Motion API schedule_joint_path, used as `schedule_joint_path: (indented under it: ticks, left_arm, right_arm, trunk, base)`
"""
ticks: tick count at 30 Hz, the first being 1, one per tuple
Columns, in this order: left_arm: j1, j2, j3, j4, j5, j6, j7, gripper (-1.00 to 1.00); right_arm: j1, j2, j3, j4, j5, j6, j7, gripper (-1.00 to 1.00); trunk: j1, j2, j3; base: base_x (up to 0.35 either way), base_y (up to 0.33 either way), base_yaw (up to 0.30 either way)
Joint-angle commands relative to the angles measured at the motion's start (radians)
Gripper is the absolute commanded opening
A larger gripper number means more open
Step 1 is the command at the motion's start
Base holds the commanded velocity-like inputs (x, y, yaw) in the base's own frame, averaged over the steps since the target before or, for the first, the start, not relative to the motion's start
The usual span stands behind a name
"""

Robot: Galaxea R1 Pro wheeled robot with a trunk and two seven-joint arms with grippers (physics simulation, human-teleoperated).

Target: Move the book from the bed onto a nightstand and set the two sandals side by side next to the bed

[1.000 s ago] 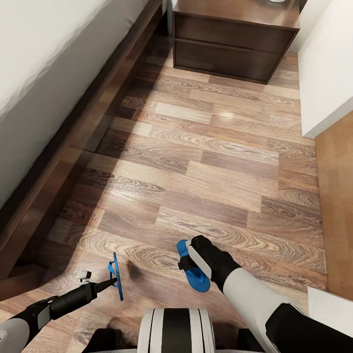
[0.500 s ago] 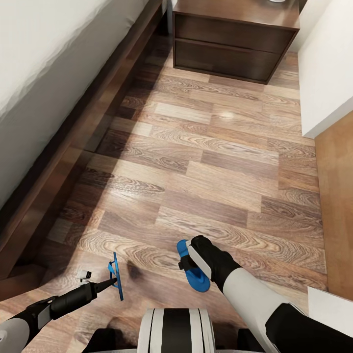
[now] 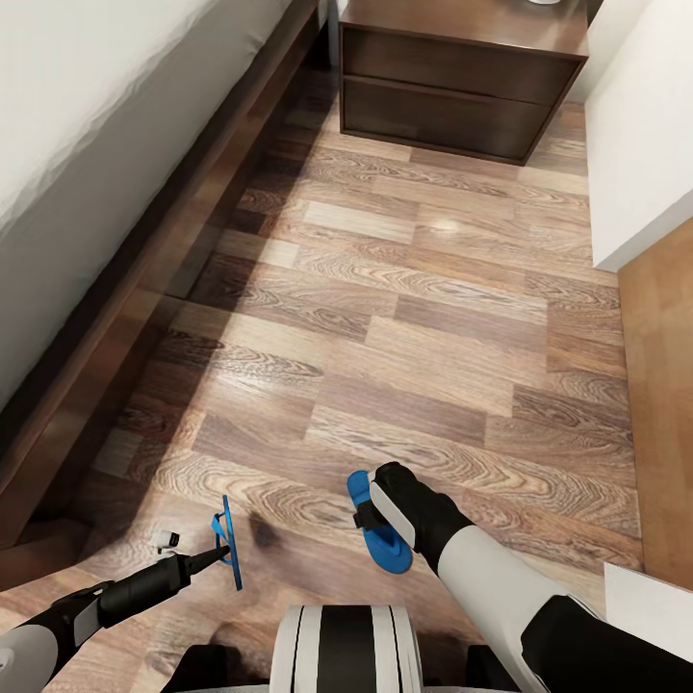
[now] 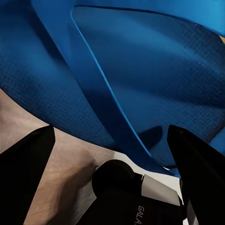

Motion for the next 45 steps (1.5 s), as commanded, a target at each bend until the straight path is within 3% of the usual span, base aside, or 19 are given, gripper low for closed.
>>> schedule_joint_path:
  ticks: [1,12,31,38,45]
  left_arm:
    - [0.000,0.000,0.008,0.000,-0.008,0.010,-0.003,-1.00]
    - [0.000,0.001,0.009,0.000,-0.008,0.010,-0.003,-1.00]
    - [0.000,0.006,0.008,0.001,-0.008,0.010,-0.003,-1.00]
    - [0.000,0.006,0.009,0.002,-0.008,0.010,-0.003,-1.00]
    - [0.000,0.006,0.009,0.002,-0.008,0.010,-0.003,-1.00]
  right_arm:
    - [-0.001,0.000,0.003,0.000,-0.011,0.002,-0.010,1.00]
    - [-0.001,0.000,0.003,-0.002,-0.010,0.001,-0.013,1.00]
    - [-0.001,0.000,0.003,-0.002,-0.010,0.001,-0.013,1.00]
    - [-0.001,0.000,0.003,-0.002,-0.010,0.001,-0.012,1.00]
    - [-0.001,0.000,0.003,-0.002,-0.011,0.001,-0.012,1.00]
  trunk:
    - [0.000,0.000,-0.001]
    - [0.004,-0.002,-0.035]
    - [0.004,-0.002,-0.035]
    - [0.007,-0.004,-0.062]
    - [0.007,-0.004,-0.062]
  base:
    - [0.000,0.000,0.000]
    - [0.000,0.000,0.000]
    - [0.000,0.000,0.000]
    - [0.000,0.000,0.000]
    - [0.000,0.000,0.000]
